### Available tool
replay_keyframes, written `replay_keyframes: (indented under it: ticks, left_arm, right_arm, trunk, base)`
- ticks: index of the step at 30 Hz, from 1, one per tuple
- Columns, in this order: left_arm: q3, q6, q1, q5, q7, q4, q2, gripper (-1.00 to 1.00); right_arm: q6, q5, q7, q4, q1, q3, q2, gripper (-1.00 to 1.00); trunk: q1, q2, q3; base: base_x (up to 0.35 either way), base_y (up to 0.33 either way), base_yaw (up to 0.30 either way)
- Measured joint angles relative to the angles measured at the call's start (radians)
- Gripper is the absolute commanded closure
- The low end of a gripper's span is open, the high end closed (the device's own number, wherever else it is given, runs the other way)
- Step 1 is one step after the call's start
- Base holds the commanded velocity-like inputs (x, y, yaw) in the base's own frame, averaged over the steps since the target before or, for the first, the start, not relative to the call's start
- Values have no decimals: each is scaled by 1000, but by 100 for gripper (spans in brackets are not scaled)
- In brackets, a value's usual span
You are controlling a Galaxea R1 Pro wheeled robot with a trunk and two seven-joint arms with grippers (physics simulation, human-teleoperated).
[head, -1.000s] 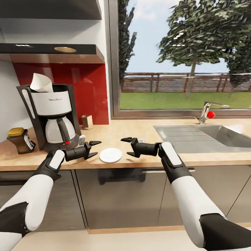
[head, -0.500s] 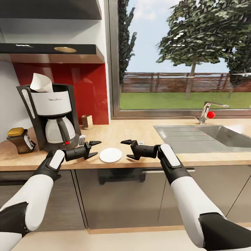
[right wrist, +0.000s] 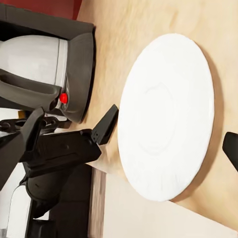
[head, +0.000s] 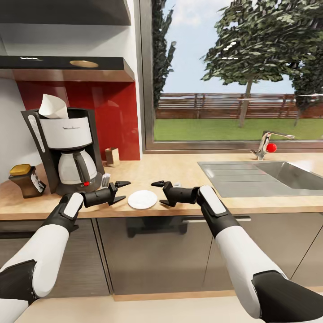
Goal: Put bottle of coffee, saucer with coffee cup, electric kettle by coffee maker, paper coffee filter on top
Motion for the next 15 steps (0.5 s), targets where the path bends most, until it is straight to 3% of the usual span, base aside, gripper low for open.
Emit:
replay_keyframes:
  ticks: [15]
  left_arm:
    - [0,4,0,0,0,0,-10,-100]
  right_arm:
    - [-8,0,0,64,-47,15,6,-100]
  trunk:
    - [0,0,0]
  base:
    - [0,0,0]
